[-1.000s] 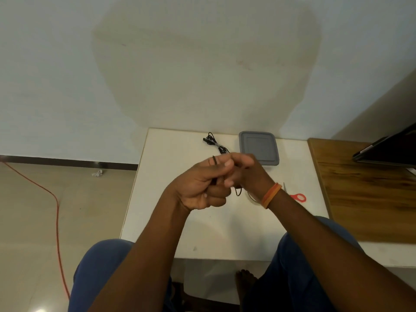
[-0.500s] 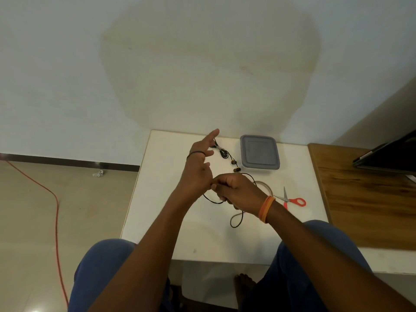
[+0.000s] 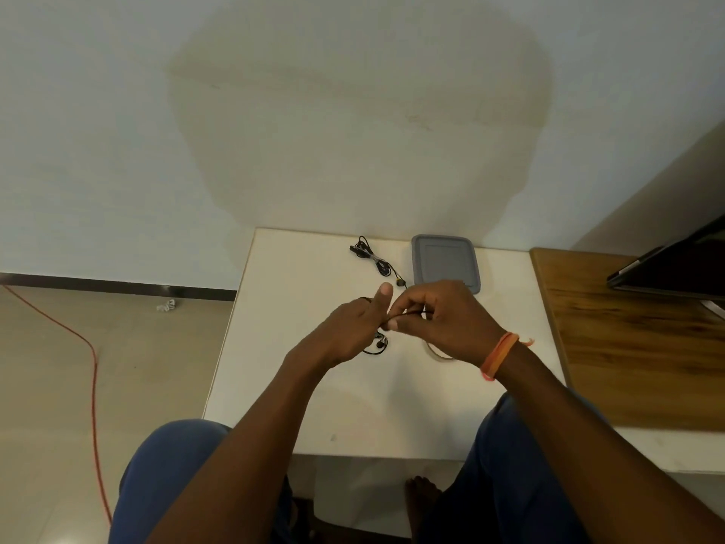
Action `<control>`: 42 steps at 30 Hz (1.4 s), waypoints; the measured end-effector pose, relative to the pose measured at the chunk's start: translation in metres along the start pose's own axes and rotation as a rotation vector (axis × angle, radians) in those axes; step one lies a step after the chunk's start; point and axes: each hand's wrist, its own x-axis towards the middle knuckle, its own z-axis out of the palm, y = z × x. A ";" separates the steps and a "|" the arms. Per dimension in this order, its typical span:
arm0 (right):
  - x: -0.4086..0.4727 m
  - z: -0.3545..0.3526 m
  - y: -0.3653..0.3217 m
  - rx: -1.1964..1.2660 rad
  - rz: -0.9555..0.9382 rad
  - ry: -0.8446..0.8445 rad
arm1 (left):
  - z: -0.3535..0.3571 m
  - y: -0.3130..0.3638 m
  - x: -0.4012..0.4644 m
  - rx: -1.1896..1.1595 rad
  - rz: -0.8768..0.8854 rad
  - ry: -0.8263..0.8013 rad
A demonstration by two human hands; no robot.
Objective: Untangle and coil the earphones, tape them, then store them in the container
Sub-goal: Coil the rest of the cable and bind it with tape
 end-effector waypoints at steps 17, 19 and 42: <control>0.006 -0.012 0.005 0.399 0.138 0.121 | 0.007 0.013 -0.007 -0.595 0.056 -0.416; 0.006 -0.010 0.002 0.499 0.189 0.116 | 0.007 0.014 -0.007 -0.654 0.082 -0.412; 0.005 0.047 -0.024 0.657 0.569 -0.127 | 0.000 0.021 -0.002 -1.118 0.207 0.133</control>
